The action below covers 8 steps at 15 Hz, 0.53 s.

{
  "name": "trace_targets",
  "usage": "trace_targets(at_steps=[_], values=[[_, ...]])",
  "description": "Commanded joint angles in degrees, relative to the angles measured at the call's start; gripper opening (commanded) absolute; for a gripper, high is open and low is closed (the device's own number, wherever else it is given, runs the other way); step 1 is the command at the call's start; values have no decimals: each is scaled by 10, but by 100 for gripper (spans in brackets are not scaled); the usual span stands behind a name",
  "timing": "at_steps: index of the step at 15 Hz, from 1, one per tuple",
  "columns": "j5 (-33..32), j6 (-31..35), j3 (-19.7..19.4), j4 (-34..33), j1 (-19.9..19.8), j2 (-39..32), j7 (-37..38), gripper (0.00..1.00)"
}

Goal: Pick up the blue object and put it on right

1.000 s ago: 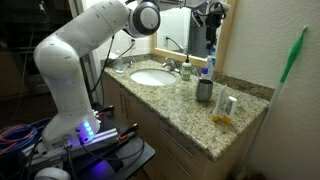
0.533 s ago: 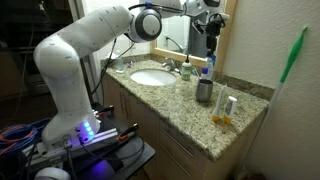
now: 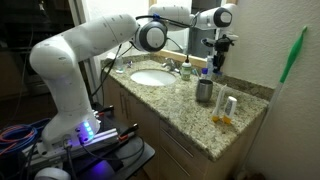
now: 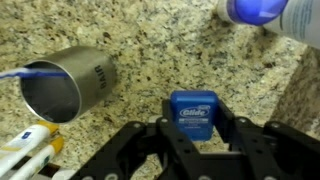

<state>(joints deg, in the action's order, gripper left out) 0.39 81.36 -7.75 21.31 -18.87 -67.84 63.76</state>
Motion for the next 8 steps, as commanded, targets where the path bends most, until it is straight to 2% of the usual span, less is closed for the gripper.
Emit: trace_targets(at_steps=[1, 5, 8], values=[[40, 75, 28, -10, -41, -17, -5, 19], [31, 97, 20, 1, -54, -25, -22, 19], [8, 57, -1, 3, -56, -24, -15, 19]])
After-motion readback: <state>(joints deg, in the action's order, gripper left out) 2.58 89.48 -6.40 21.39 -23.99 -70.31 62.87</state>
